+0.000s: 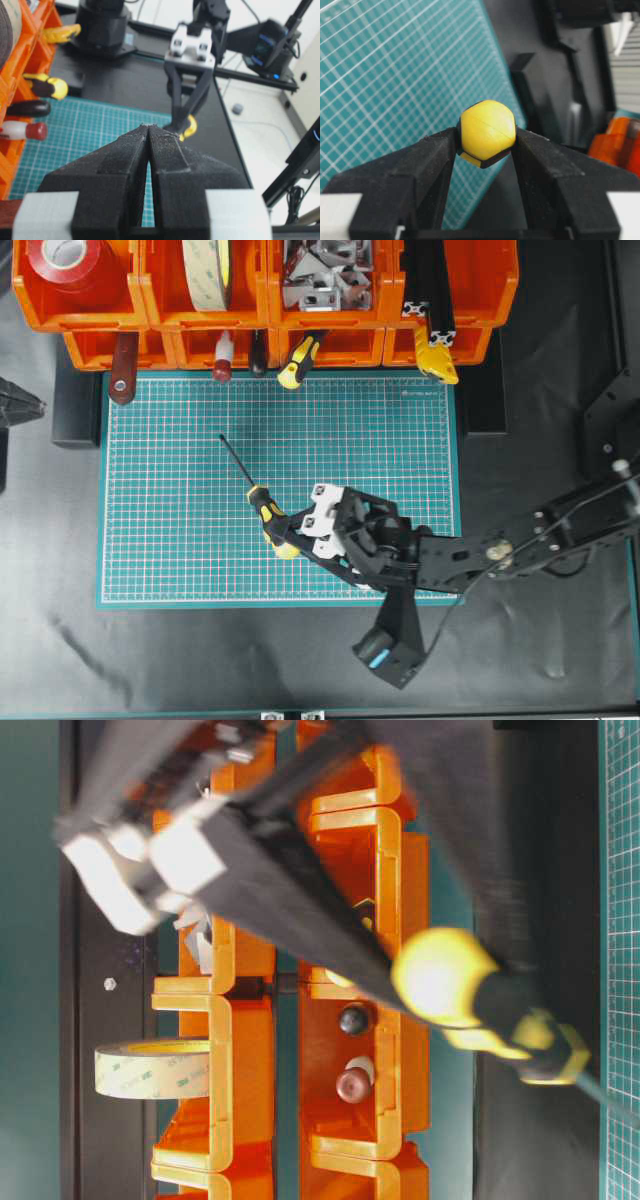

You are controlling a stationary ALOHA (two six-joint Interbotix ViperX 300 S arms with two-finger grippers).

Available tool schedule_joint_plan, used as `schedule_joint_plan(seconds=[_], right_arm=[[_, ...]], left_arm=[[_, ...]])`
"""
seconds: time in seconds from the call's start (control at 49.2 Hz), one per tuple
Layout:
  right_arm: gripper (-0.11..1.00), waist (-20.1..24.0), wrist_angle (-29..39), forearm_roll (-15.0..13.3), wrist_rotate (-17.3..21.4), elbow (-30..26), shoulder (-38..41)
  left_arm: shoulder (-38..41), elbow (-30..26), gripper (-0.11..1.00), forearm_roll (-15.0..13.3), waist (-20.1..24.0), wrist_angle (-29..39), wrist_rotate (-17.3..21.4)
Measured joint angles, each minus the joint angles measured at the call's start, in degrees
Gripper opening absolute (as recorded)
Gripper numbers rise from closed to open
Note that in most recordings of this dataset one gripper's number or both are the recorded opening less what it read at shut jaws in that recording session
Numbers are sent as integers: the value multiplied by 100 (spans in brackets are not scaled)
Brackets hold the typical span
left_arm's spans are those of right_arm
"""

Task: Pick screwdriver from container rack with right arm.
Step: 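Lower the held screwdriver onto the green cutting mat, then open the right gripper and lift it away from the screwdriver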

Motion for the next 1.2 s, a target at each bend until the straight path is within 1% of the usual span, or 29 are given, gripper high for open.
schedule_joint_plan(seconds=[0.224,0.386,0.549,0.752,0.853,0.874,0.894,0.935,0.955,0.975,1.036,1.199], right_arm=[[36,-79,-18,-9,35,114,272],[36,-62,-18,62,26,457,272],[36,-53,-35,88,35,686,255],[36,-53,-308,79,35,861,422],[36,-44,-431,132,35,888,571],[35,-53,-439,167,53,888,598],[33,-62,-466,246,176,932,615],[23,-105,-483,308,176,993,694],[20,-114,-483,325,202,993,721],[20,-123,-483,334,220,1002,738],[31,-123,-492,343,246,993,747],[53,-105,-475,352,255,993,747]], left_arm=[[-26,0,0,-9,9,0,0],[-35,0,0,-9,9,-53,0],[9,0,0,0,9,-70,0],[88,0,0,0,9,-70,0],[105,0,0,-9,9,-70,-9],[97,0,0,0,9,-70,-9],[105,0,0,0,18,-70,-9],[105,0,0,0,9,-70,-9],[105,0,0,0,9,-70,-18],[105,0,0,0,9,-70,-18],[105,0,0,-9,9,-70,-9],[105,0,0,0,9,-70,-18]])
